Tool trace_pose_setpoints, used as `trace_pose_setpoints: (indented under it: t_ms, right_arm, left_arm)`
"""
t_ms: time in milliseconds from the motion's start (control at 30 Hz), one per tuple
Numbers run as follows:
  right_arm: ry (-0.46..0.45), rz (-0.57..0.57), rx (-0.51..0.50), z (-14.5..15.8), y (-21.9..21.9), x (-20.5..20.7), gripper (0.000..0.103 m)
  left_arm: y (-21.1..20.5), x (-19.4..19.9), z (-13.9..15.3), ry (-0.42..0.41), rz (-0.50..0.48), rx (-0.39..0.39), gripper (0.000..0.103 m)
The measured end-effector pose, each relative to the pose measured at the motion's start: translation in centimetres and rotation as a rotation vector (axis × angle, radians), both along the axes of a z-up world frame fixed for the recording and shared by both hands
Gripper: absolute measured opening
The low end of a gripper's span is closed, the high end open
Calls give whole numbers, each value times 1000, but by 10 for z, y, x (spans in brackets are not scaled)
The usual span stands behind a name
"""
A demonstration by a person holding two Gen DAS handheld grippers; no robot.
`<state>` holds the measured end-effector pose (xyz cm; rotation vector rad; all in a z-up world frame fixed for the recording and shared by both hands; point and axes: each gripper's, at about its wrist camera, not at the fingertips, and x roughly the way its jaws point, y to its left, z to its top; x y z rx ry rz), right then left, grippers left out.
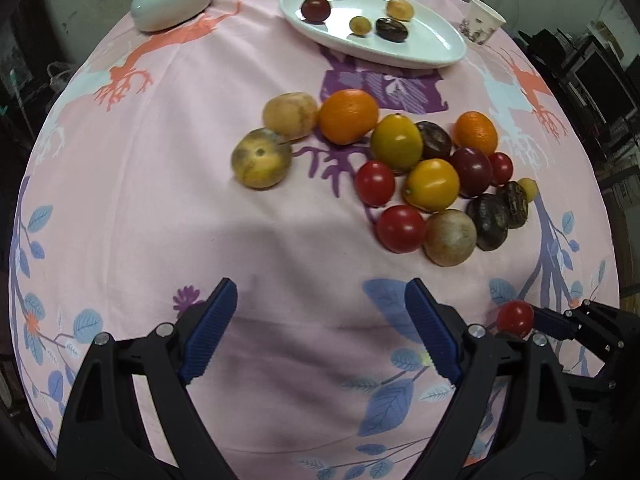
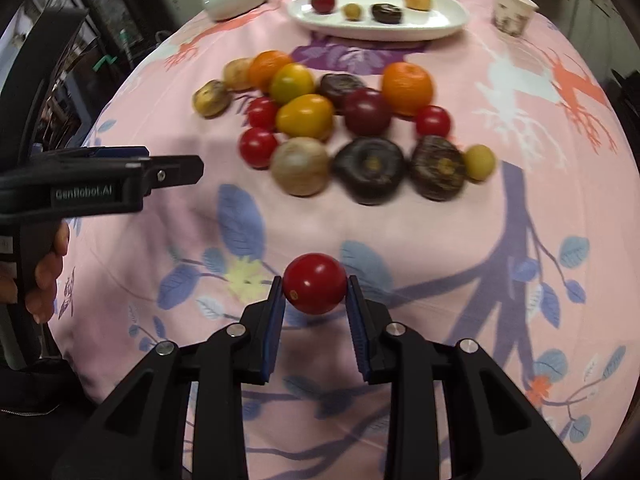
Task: Organize fruits
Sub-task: 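Grasp a cherry tomato with the right tool while the left tool grasps another, then carry both cherry tomatoes to the white plate and release them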
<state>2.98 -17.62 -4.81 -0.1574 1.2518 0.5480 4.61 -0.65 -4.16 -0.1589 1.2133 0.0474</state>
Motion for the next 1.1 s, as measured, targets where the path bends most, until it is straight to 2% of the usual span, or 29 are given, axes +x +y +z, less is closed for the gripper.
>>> trace_pose_setpoints:
  t_ms: [167, 333, 400, 467, 567, 633, 667, 867, 933, 1100]
  right_arm:
    - [21, -53, 10, -2, -20, -1, 31]
    - [30, -66, 17, -4, -27, 0, 31]
    - [33, -67, 23, -4, -28, 1, 31]
    - [32, -66, 28, -4, -27, 2, 31]
    - [33, -62, 28, -4, -26, 1, 31]
    - [35, -59, 27, -4, -25, 1, 31]
    - [36, -57, 24, -5, -24, 2, 31]
    - [33, -60, 28, -2, -20, 6, 31]
    - [32, -63, 36, 0, -19, 7, 31]
    - [17, -64, 61, 10, -18, 16, 31]
  left_arm:
    - [-21, 14, -7, -9, -65, 12, 84]
    - [-35, 25, -18, 8, -102, 24, 72]
    - [-38, 29, -21, 14, -117, 23, 61]
    - [-39, 36, -25, 27, -114, 25, 55]
    - [-32, 43, -26, 25, -69, -15, 54]
    - [-30, 46, -25, 18, -67, -33, 47]
    - [-30, 47, -24, 15, -77, -47, 34]
    - [-18, 37, -19, 17, -70, -70, 33]
    - [-10, 28, -13, 17, -56, -98, 33]
    - [7, 8, 6, -13, -36, -109, 33]
